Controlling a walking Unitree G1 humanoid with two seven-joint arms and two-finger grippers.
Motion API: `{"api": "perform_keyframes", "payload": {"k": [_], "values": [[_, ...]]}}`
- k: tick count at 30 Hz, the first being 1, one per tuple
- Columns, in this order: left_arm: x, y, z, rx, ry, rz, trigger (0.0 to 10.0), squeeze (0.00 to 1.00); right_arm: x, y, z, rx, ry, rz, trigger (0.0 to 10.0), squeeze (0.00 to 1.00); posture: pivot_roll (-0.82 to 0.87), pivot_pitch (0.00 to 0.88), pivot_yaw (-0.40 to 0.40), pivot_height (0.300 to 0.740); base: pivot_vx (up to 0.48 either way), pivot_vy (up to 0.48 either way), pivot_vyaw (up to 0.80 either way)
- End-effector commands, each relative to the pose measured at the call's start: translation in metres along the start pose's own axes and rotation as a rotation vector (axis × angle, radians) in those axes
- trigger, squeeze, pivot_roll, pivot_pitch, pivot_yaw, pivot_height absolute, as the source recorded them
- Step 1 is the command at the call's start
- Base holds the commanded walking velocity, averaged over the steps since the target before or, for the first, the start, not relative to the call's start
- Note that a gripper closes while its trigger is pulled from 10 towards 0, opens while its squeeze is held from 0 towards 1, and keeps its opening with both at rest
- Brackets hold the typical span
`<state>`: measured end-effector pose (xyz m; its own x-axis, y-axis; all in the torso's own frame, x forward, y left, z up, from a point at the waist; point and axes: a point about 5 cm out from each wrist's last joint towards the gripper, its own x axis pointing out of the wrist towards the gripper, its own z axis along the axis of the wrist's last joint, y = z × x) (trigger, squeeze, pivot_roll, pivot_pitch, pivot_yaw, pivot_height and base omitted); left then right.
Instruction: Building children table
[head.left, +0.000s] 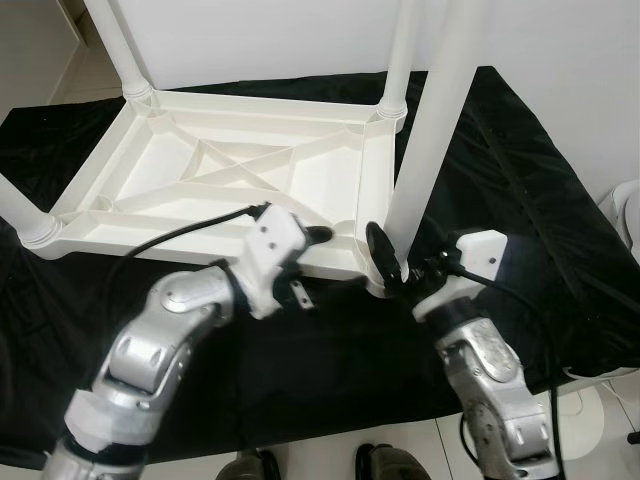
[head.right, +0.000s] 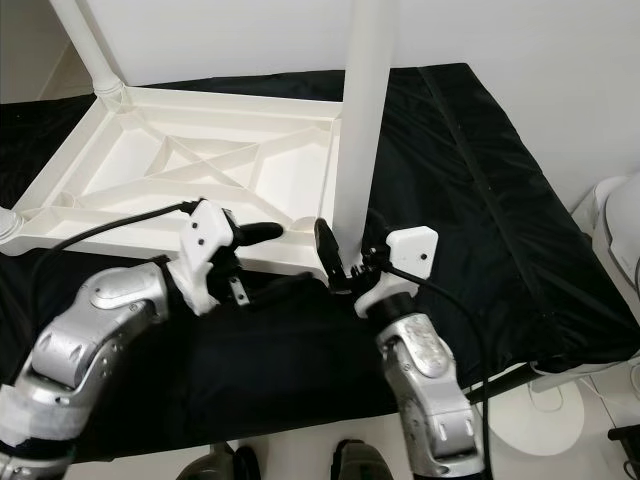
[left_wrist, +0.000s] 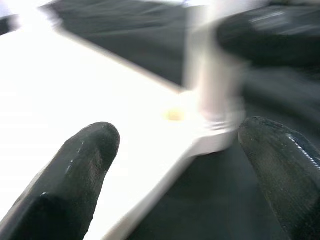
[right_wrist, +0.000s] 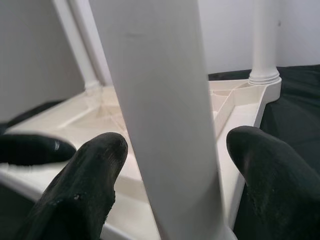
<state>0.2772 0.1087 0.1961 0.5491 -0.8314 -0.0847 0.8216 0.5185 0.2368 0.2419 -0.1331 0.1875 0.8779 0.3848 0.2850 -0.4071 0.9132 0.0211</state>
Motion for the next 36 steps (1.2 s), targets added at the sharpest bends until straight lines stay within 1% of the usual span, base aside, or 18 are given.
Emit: {"api": "perform_keyframes", "payload": {"k": [1, 2, 8, 9, 10, 11, 14, 15, 16, 17, 18, 20, 21, 24, 25, 28, 33, 36], "values": [[-0.006, 0.013, -0.004, 0.026, 0.027, 0.072, 10.0, 0.0, -0.002, -0.003, -0.002, 0.003, 0.02, 0.038, 10.0, 0.0, -0.16, 0.143, 0.071, 0.74, 0.0, 0.0, 0.0], [-0.013, 0.022, -0.005, 0.044, 0.04, 0.089, 10.0, 0.0, -0.003, -0.011, -0.002, -0.024, 0.033, 0.046, 10.0, 0.0, -0.16, 0.143, 0.071, 0.74, 0.0, 0.0, 0.0], [-0.019, 0.031, -0.011, 0.071, 0.075, 0.113, 10.0, 0.0, -0.003, -0.021, -0.003, -0.051, 0.055, 0.072, 10.0, 0.0, -0.16, 0.138, 0.069, 0.74, 0.0, 0.0, 0.0], [-0.016, 0.03, -0.014, 0.056, 0.076, 0.11, 10.0, 0.14, 0.0, -0.024, -0.006, -0.063, 0.067, 0.106, 10.0, 0.0, -0.15, 0.134, 0.074, 0.74, 0.0, 0.0, 0.0], [-0.016, 0.03, -0.014, 0.056, 0.076, 0.11, 10.0, 0.14, 0.0, -0.024, -0.006, -0.063, 0.067, 0.106, 10.0, 0.0, -0.15, 0.134, 0.074, 0.74, 0.0, 0.0, 0.0], [-0.013, 0.029, -0.017, 0.029, 0.068, 0.099, 10.0, 1.0, 0.002, -0.025, -0.008, -0.072, 0.076, 0.13, 10.0, 0.0, -0.15, 0.133, 0.076, 0.74, 0.0, 0.0, 0.0], [-0.009, 0.025, -0.02, 0.01, 0.07, 0.08, 10.0, 1.0, 0.006, -0.027, -0.012, -0.083, 0.097, 0.173, 10.0, 0.0, -0.15, 0.133, 0.076, 0.74, 0.0, 0.0, 0.0], [-0.007, 0.022, -0.024, 0.022, 0.092, 0.07, 7.9, 0.3, 0.008, -0.029, -0.015, -0.082, 0.109, 0.192, 10.0, 0.0, -0.14, 0.13, 0.075, 0.74, 0.0, 0.0, 0.0], [-0.007, 0.022, -0.024, 0.022, 0.092, 0.07, 7.9, 0.3, 0.008, -0.029, -0.015, -0.082, 0.109, 0.192, 10.0, 0.0, -0.14, 0.13, 0.075, 0.74, 0.0, 0.0, 0.0], [-0.006, 0.02, -0.027, 0.033, 0.108, 0.063, 3.2, 0.0, 0.009, -0.03, -0.017, -0.082, 0.117, 0.204, 10.0, 0.0, -0.14, 0.13, 0.075, 0.74, 0.0, 0.0, 0.0], [-0.005, 0.018, -0.03, 0.044, 0.117, 0.045, 0.9, 0.0, 0.011, -0.032, -0.02, -0.092, 0.127, 0.22, 10.0, 0.0, -0.14, 0.13, 0.078, 0.74, 0.0, 0.0, 0.0], [-0.005, 0.017, -0.032, 0.05, 0.121, 0.034, 0.9, 0.0, 0.013, -0.034, -0.022, -0.1, 0.133, 0.231, 10.0, 0.0, -0.14, 0.13, 0.078, 0.74, 0.0, 0.0, 0.0], [-0.005, 0.017, -0.032, 0.069, 0.123, 0.042, 0.0, 0.0, 0.016, -0.035, -0.023, -0.109, 0.139, 0.241, 10.0, 0.0, -0.14, 0.129, 0.077, 0.74, 0.0, 0.0, 0.0], [-0.004, 0.018, -0.033, 0.085, 0.123, 0.05, 0.0, 0.0, 0.017, -0.036, -0.024, -0.114, 0.142, 0.25, 10.0, 0.0, -0.14, 0.129, 0.077, 0.74, 0.0, 0.0, 0.0], [-0.004, 0.022, -0.039, 0.106, 0.166, 0.084, 10.0, 0.0, 0.02, -0.036, -0.03, -0.114, 0.172, 0.298, 10.0, 0.0, -0.13, 0.129, 0.078, 0.74, 0.0, 0.0, 0.0], [-0.004, 0.023, -0.041, 0.109, 0.178, 0.089, 10.0, 0.0, 0.021, -0.036, -0.032, -0.114, 0.18, 0.315, 10.0, 0.0, -0.13, 0.129, 0.078, 0.74, 0.0, 0.0, 0.0], [-0.01, 0.028, -0.048, 0.152, 0.221, 0.133, 10.0, 0.0, 0.015, -0.024, -0.037, -0.082, 0.198, 0.4, 10.0, 0.0, -0.11, 0.128, 0.064, 0.74, 0.0, 0.0, 0.0], [-0.014, 0.04, -0.052, 0.167, 0.257, 0.219, 10.0, 0.0, 0.009, -0.01, -0.038, -0.051, 0.198, 0.453, 10.0, 0.0, -0.11, 0.128, 0.06, 0.74, 0.0, 0.0, 0.0]]}}
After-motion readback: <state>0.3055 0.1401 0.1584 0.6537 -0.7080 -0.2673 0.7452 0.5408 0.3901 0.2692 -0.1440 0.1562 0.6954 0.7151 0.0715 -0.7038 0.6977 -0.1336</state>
